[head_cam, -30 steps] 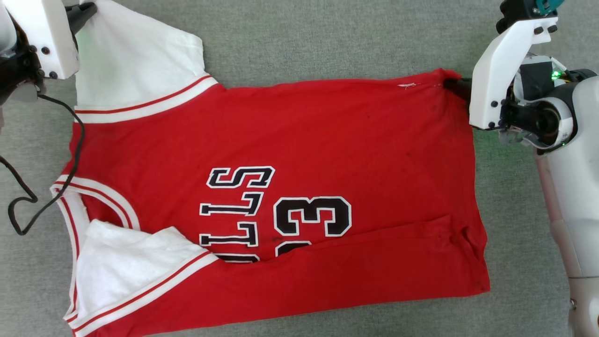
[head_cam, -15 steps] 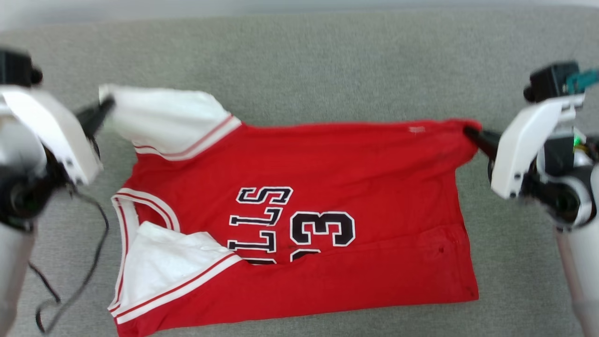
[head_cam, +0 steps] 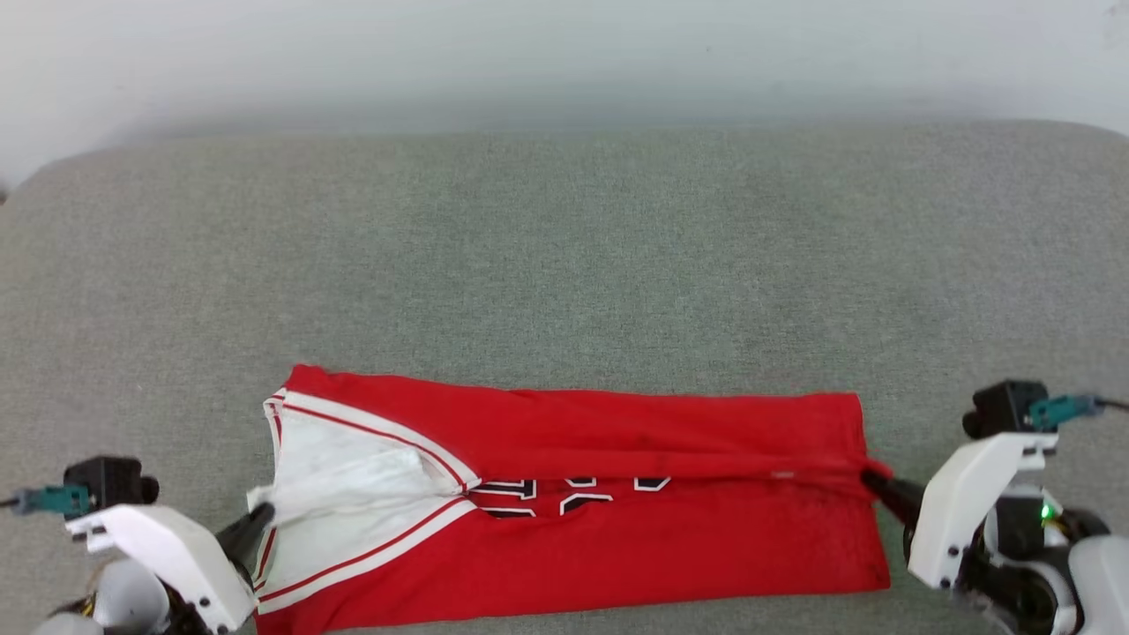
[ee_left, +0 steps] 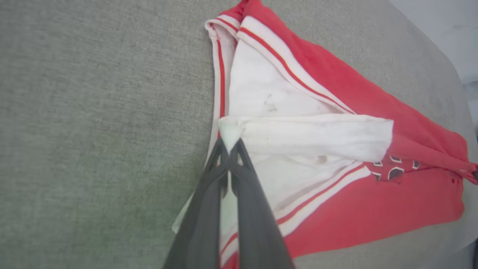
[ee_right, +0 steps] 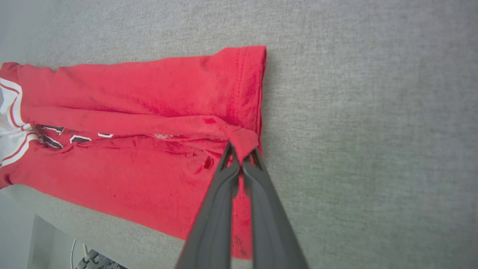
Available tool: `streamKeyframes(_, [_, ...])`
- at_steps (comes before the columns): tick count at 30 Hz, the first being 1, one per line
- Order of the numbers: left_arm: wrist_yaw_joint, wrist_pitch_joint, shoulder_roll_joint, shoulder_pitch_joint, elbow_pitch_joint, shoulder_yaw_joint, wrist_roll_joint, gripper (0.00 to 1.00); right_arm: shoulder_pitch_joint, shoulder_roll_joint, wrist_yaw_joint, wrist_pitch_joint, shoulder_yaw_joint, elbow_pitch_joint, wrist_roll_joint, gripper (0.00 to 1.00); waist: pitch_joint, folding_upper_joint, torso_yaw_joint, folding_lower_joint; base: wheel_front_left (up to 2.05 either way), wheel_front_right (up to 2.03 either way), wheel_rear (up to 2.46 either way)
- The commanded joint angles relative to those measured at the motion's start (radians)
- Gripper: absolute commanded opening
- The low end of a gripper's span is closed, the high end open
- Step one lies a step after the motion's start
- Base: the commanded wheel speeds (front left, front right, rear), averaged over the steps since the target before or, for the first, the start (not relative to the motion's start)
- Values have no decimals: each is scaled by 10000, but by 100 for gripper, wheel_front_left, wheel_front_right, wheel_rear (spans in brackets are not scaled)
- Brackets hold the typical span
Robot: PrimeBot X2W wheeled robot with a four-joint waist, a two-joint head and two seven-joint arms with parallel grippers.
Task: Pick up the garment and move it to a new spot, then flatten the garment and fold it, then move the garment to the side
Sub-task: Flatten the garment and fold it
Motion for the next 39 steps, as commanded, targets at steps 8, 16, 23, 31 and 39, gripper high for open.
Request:
streamKeyframes(8, [377,-17,-225,1129,156,-156,-103,0,1137,255,-4,-931,90,607,75,100,-373,0,-96,2,0,0,0])
streamKeyframes(16, [453,-1846,-1054,1049,-57,-164,587,100,1318,163,-4,-2311,418,103,22,100,-752,0,-229,2,0,0,0])
streamKeyframes(23, [895,-3615,-1454,441,-1054,-428,2085,100,955,-210,-4,-1695,-18,-884,-125,100,-950,0,-233,2,0,0,0])
streamKeyframes(31, [1423,-5565,-1594,-286,-1872,-887,4245,100,452,-397,-4,730,-918,-937,-564,100,-731,0,122,2,0,0,0])
streamKeyframes(39, [1709,-6124,-2184,-966,-2191,-573,5718,100,275,520,-4,1835,-1466,-339,-1077,100,432,0,976,2,0,0,0])
